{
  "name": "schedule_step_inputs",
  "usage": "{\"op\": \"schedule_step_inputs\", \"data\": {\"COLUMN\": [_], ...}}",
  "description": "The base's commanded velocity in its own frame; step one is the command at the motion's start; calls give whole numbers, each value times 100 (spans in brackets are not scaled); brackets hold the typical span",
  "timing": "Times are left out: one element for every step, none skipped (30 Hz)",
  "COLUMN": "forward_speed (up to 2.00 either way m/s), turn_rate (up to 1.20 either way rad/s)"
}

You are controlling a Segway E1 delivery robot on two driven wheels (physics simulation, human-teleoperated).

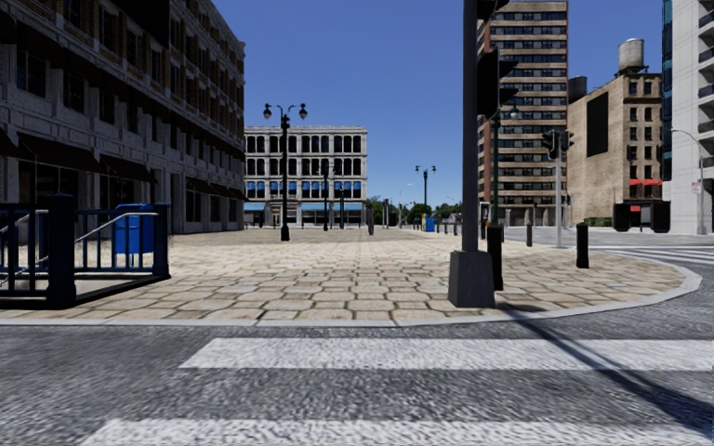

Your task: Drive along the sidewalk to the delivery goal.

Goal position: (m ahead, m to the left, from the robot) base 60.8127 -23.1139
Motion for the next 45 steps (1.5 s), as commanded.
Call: {"op": "schedule_step_inputs", "data": {"forward_speed": [197,197,197,197,197,197,197,197,197,197,197,197,197,197,197,197,197,197,197,197,197,197,197,197,197,193,193,188,183,179,172,166,161,161,158,157,157,157,157,157,156,156,156,156,156], "turn_rate": [0,0,0,0,-1,-7,-10,-11,-11,-19,-22,-22,-23,-23,-23,-23,-21,-4,0,0,0,0,0,0,0,0,0,0,0,0,0,0,0,0,0,0,0,0,0,0,0,0,0,0,0]}}
